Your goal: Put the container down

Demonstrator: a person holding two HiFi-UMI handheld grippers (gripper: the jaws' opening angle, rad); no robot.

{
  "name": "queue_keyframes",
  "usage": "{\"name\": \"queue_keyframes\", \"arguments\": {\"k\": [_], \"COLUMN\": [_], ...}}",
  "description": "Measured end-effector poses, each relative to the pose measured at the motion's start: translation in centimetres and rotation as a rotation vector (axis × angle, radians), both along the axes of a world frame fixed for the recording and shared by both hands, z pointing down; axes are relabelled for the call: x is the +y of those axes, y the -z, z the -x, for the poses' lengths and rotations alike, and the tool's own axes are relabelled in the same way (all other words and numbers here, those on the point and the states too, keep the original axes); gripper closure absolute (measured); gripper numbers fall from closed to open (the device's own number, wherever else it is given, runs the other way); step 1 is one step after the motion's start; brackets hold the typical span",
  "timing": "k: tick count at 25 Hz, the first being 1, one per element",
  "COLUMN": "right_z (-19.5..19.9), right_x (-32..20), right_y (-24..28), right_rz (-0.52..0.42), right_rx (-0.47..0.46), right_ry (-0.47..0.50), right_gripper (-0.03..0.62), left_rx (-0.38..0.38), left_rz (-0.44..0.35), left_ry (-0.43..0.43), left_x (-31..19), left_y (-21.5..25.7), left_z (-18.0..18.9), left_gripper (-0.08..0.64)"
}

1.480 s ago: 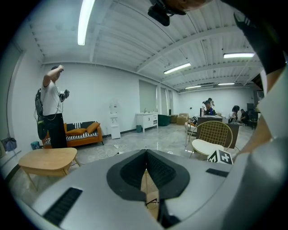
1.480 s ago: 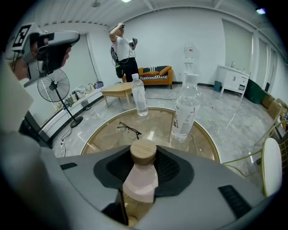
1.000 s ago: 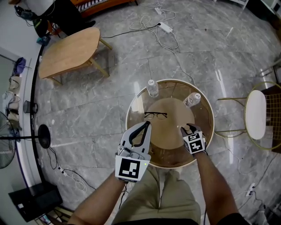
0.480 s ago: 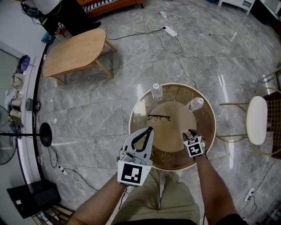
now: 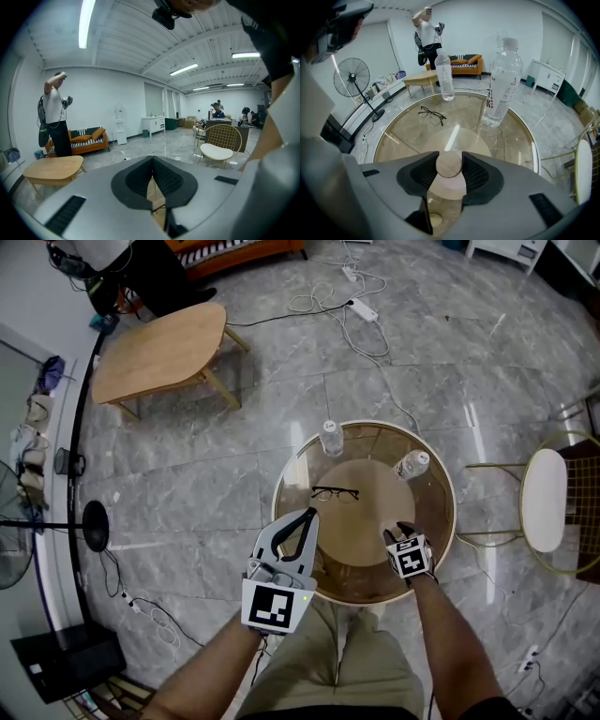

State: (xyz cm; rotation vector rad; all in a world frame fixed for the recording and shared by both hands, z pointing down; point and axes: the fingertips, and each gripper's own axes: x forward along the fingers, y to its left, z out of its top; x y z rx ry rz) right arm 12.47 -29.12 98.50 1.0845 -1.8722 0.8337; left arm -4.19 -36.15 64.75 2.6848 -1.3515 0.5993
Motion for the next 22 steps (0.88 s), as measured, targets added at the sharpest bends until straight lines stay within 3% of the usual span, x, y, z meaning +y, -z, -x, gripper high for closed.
{"name": "queue_keyframes", "arguments": {"k": [5, 13, 22], "right_z": [-0.3, 0.4, -0.9], "right_x": [-0.1, -0.7, -2.7], "right_y": [2.2, 11.7, 25.6], "right_rz": [0.007, -0.116, -0.353], "right_rx": [-0.039, -0.083, -0.121], "right_ry": [-0.024, 0.013, -0.045], "right_gripper": [0.386, 0.384, 0.509], "left_rx": [0.01, 0.107, 0.158], "left_rz": [-0.012, -0.007, -0.028], "left_ry": [-0.01, 0.025, 0.027], "left_x": [0.1, -1.1, -0.8], "left_y": [1.9, 6.3, 10.5], "left_z": [-0.4, -0.5, -1.6], "left_gripper": [0.546, 0.546, 0.546]}}
